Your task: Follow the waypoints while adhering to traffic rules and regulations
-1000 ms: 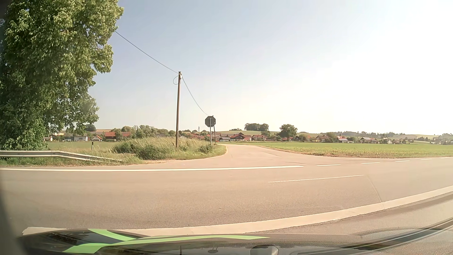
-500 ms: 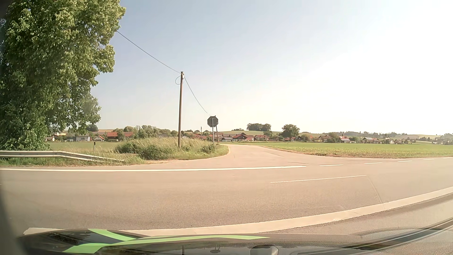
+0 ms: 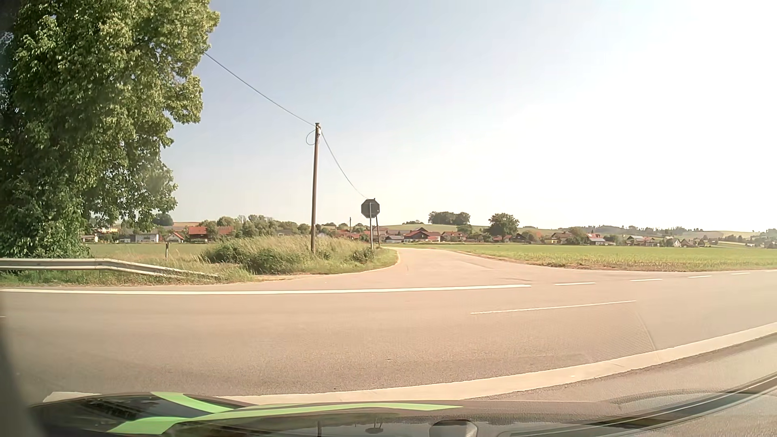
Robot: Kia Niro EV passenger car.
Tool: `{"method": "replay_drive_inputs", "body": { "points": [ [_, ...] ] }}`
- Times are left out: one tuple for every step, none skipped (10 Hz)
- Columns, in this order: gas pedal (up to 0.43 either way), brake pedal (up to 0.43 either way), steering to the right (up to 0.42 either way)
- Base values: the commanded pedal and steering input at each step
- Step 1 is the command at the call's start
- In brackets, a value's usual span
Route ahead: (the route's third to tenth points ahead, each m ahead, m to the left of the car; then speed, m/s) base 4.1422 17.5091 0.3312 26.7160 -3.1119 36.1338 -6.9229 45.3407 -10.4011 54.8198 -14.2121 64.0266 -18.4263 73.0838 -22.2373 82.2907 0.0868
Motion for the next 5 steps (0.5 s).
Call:
{"method": "replay_drive_inputs", "body": {
  "points": [
    [0.000,0.079,-0.900],
    [0.000,0.079,-0.899],
    [0.000,0.079,-0.897],
    [0.000,0.079,-0.896],
    [0.000,0.091,-0.896]
  ]
}}
